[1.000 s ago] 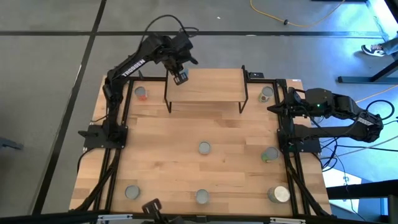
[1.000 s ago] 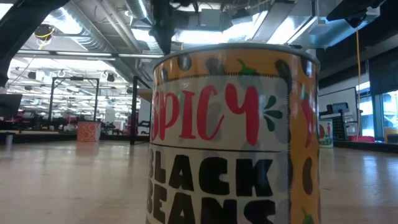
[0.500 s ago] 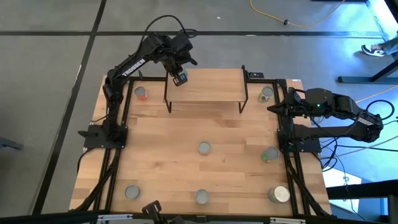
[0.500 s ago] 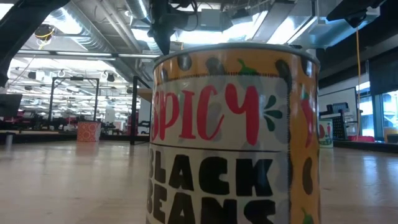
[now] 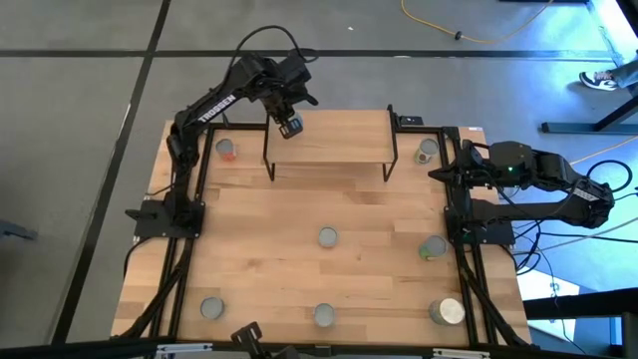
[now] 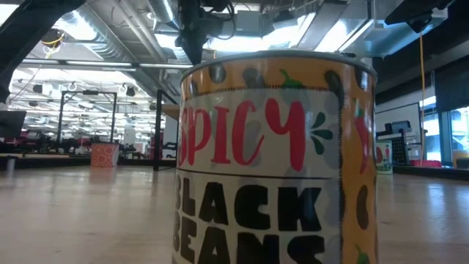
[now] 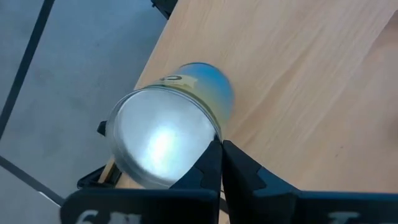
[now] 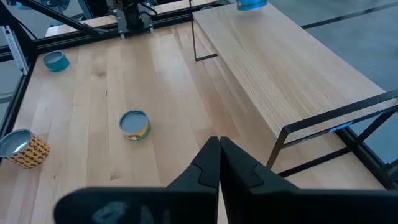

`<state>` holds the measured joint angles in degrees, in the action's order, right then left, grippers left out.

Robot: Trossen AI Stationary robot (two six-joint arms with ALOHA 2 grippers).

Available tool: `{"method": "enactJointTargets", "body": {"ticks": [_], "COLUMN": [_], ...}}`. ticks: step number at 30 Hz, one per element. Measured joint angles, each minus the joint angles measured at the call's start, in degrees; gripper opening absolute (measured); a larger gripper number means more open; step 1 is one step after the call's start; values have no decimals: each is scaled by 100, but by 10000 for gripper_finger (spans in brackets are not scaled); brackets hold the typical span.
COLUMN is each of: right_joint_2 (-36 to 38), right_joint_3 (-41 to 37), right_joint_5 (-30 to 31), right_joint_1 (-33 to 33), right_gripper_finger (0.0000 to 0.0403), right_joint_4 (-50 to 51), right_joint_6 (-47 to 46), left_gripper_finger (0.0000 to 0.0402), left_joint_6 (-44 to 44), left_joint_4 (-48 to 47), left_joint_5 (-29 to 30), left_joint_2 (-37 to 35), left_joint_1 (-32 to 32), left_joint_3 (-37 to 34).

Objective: Pick and place cans onto a shelf
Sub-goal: Put the left canned cherries on the shelf

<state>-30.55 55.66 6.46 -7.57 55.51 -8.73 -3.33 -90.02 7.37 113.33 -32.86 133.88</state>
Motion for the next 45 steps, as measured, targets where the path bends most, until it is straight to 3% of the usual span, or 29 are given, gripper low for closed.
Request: {"method": "enactJointTargets", "body": {"ticks": [9,19,45], "right_joint_2": [0,0,0], "right_joint_3": [0,0,0], "right_joint_5": [0,-1,-1], "right_joint_1": [0,0,0], "right_gripper_finger": [6,6,6], "right_joint_4": [0,0,0], "right_joint_6": [-2,2,19], "left_gripper_finger": [0,0,0], "left_joint_6": [142,170,193], "left_joint_4": [10,7,-2], "left_joint_5": [-24,-80,-115], "left_joint_2": [-3,-8,-8], "left_joint_1": [-2,3,24], "left_joint_3": [-38,-669,-251]}}
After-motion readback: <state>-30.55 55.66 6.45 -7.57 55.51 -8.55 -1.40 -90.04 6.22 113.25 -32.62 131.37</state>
